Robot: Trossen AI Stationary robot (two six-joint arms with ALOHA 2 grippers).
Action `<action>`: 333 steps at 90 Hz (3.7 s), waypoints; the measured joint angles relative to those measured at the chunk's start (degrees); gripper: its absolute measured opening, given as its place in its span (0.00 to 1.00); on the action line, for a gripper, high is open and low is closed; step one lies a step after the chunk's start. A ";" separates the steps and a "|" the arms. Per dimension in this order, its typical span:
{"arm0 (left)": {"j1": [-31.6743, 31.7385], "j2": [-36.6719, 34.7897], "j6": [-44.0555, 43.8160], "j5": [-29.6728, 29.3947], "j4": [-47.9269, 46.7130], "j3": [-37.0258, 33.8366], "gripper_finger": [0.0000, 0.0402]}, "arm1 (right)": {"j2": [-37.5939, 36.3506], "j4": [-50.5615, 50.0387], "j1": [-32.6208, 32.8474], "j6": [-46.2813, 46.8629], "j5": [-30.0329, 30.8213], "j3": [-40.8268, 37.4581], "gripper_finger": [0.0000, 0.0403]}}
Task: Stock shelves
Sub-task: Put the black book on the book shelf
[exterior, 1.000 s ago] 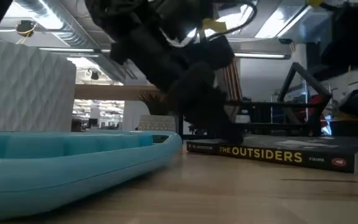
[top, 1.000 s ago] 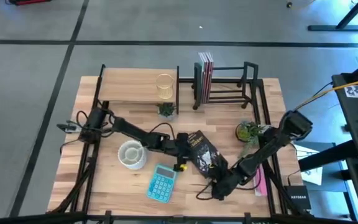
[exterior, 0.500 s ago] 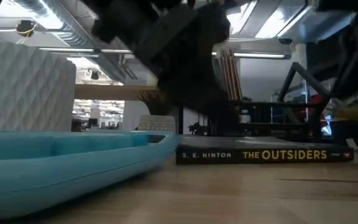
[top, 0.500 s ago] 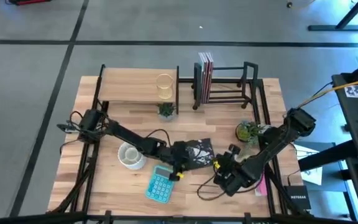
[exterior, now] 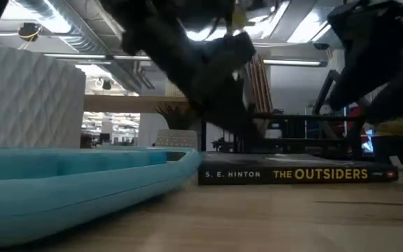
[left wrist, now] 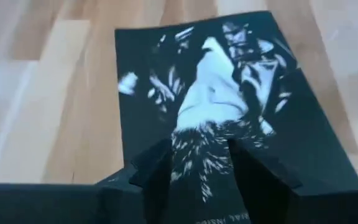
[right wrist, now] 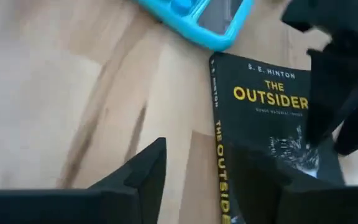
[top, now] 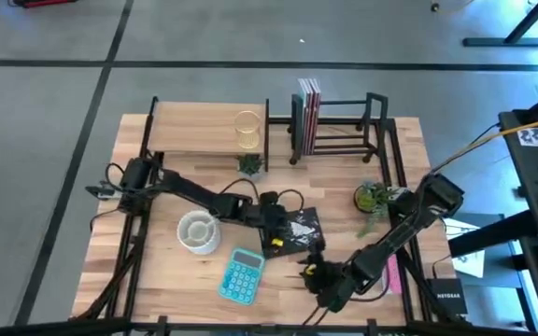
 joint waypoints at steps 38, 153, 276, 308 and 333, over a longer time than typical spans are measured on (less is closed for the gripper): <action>2.64 6.25 -3.24 9.55 2.76 0.39 0.33 | 14.31 -9.65 -0.72 -13.01 12.58 7.96 0.59; 2.30 8.33 -5.30 20.35 6.08 0.27 0.33 | 16.47 -31.30 -6.60 7.53 2.78 18.93 0.51; 2.91 3.78 -6.70 4.48 5.40 0.00 0.33 | 15.10 -24.52 -1.90 12.99 7.95 12.31 0.72; 3.98 9.29 -9.42 8.04 8.17 0.44 0.33 | 15.69 -24.35 -4.25 7.19 16.35 13.24 0.72; 3.29 9.59 -10.09 10.46 9.95 0.42 0.33 | 16.00 -34.09 -4.27 12.77 21.67 20.24 0.70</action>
